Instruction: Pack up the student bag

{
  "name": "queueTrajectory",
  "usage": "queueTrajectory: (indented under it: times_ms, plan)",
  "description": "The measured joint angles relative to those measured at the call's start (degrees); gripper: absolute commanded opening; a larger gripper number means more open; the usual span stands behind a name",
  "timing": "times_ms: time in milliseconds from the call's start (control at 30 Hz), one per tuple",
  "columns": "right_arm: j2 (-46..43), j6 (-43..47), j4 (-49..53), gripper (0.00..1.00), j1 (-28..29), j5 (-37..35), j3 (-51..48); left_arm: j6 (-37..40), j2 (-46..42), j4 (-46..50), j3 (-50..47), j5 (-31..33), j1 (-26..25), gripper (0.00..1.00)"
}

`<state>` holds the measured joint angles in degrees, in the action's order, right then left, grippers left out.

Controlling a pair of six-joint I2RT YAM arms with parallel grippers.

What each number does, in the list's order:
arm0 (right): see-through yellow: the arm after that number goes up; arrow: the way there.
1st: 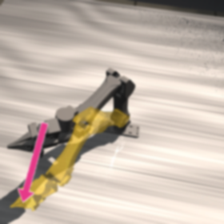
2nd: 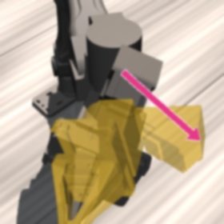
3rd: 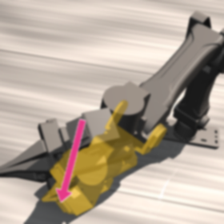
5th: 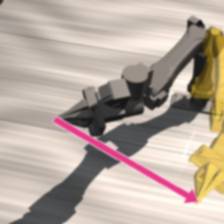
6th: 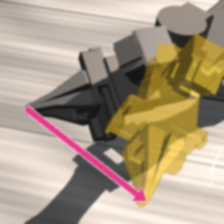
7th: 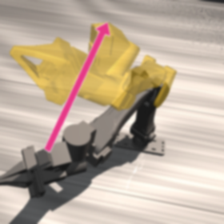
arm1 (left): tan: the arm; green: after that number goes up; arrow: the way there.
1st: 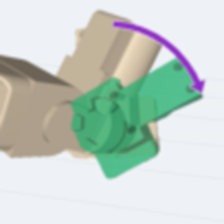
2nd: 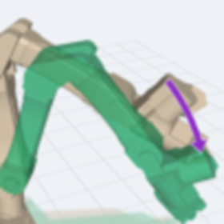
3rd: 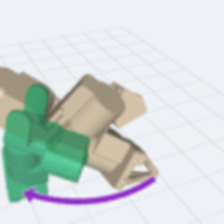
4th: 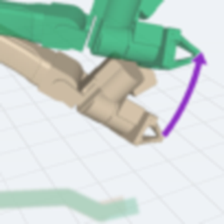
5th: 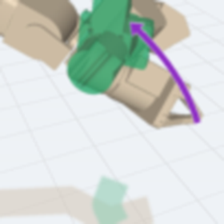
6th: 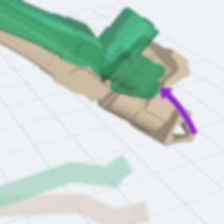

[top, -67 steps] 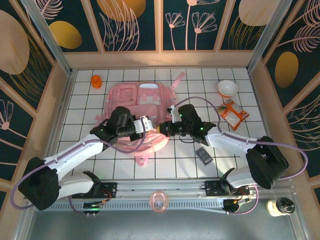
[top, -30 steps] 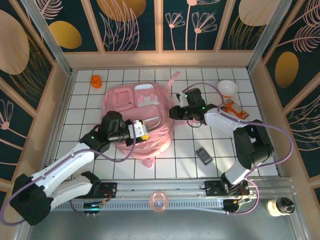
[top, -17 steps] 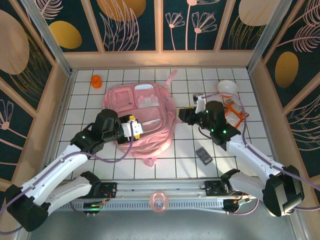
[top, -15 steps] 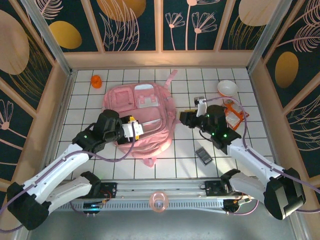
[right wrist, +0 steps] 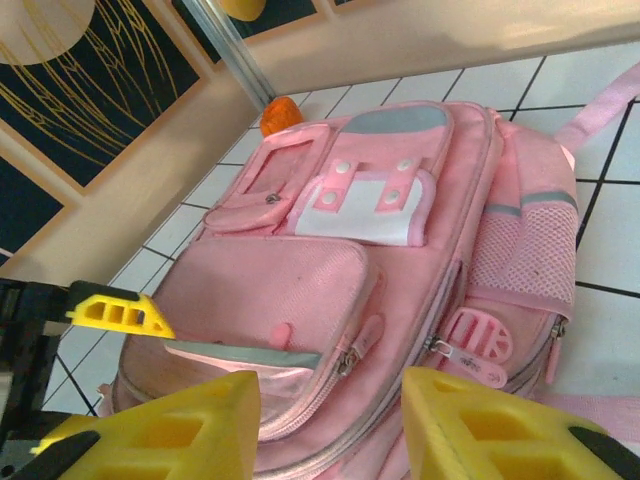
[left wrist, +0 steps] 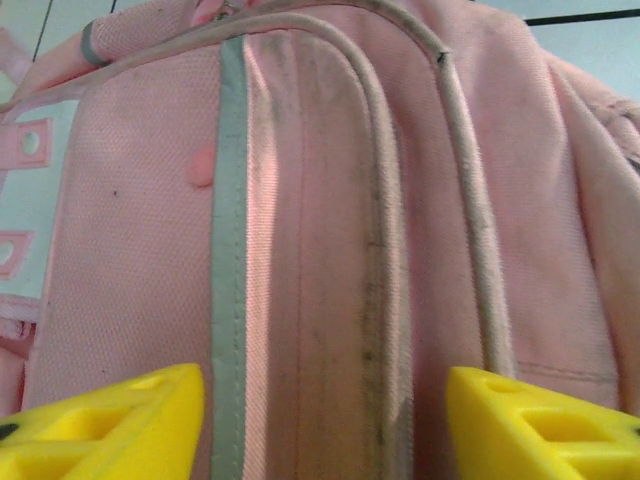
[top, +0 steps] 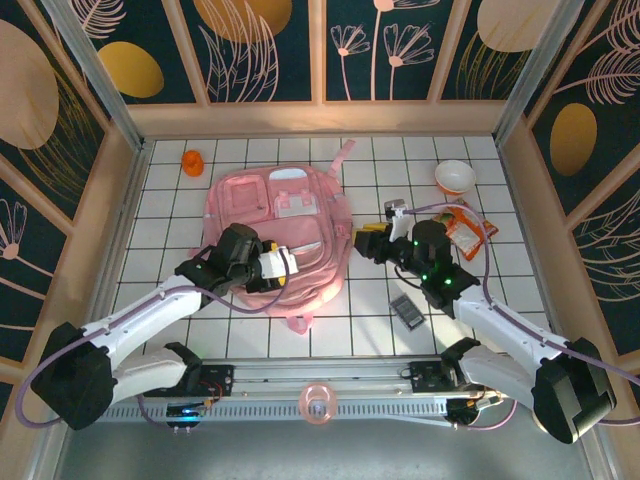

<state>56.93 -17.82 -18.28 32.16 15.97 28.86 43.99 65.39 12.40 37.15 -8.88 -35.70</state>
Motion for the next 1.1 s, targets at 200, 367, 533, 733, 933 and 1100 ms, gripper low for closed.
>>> queueTrajectory:
  times_ms: [200,367,533,733,933,1100]
  plan:
    - [-0.2,0.6,-2.3,0.42,0.5,0.1,-0.8,-0.6,1.0,-4.2,-1.1,1.8,-0.1,0.56]
    - [-0.3,1.3,-3.0,0.47,0.5,0.1,-1.4,-0.5,1.9,-5.8,-2.5,2.1,-0.1,0.65]
    - [-0.6,2.7,-4.4,0.52,0.5,0.1,-1.5,-0.7,1.9,-7.1,-4.3,2.3,-0.1,0.37]
    - [-3.6,4.0,-4.6,0.54,0.5,-5.4,-1.5,-3.1,-1.0,-11.4,-7.3,0.7,-0.2,0.04]
    - [-9.4,5.4,-4.9,0.65,0.5,-14.3,-1.5,-8.4,-4.3,-15.2,-8.5,-7.3,0.3,0.0]
    - [-8.4,7.9,-1.5,0.7,0.1,-17.6,-0.8,-12.7,-8.7,-15.6,-10.0,-13.8,0.3,0.0]
